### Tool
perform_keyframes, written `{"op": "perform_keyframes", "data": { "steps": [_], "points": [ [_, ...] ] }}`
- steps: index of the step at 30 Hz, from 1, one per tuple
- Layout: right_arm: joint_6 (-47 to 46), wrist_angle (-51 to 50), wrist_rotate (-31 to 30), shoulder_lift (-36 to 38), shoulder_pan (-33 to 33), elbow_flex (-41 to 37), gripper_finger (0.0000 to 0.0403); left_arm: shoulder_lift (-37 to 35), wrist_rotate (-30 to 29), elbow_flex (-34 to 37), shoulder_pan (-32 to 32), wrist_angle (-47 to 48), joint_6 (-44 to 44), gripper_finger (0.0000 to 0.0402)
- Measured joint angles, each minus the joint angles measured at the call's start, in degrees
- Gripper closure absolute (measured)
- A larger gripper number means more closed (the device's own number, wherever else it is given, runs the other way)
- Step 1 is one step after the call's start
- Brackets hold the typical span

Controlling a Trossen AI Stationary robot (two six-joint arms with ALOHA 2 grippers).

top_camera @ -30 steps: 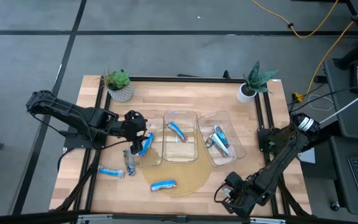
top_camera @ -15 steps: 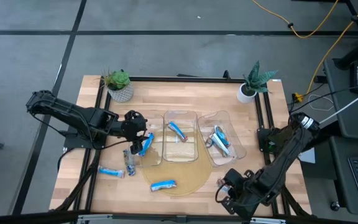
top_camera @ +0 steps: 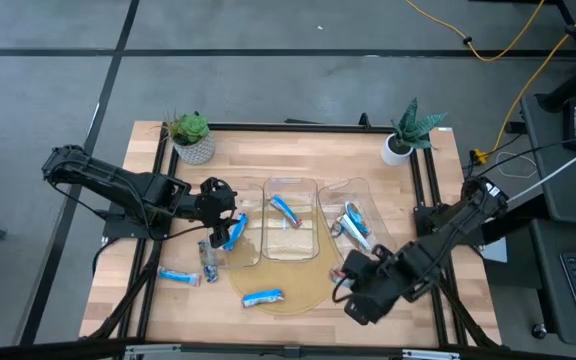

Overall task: Pick and place Granola Bars by type
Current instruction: Put the red granola bar into the middle transparent bin

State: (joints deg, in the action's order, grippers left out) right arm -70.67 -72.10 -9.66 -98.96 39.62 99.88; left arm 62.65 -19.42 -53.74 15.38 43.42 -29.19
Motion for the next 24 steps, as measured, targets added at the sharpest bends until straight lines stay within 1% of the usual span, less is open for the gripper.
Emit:
{"op": "perform_keyframes", "data": {
  "steps": [6,8,14,17,21,24],
  "points": [
    [12.07,-0.96,-0.23,-0.04,-4.9,4.1,0.0384,0.0,-0.02,0.0,0.01,0.0,-0.18,0.0221],
    [16.86,-0.87,-0.77,-0.04,-6.39,5.67,0.0385,0.0,-0.01,0.0,0.0,0.01,-0.22,0.0221],
    [28.85,-1.09,-3.85,0.13,-10.45,9.5,0.036,0.0,-0.17,0.0,0.01,0.01,-1.51,0.0221],
    [35.17,-1.15,-3.89,0.16,-12.74,10.7,0.0363,0.0,-0.4,0.0,0.01,0.01,-1.53,0.0221],
    [43.55,-0.83,-3.63,0.16,-16.43,11.45,0.0384,0.02,-1.04,0.0,0.0,0.01,-1.54,0.0221],
    [49.03,-0.76,-1.44,0.16,-19.74,11.45,0.0386,0.02,-1.18,0.0,0.01,0.02,-1.55,0.0221]
  ]
}}
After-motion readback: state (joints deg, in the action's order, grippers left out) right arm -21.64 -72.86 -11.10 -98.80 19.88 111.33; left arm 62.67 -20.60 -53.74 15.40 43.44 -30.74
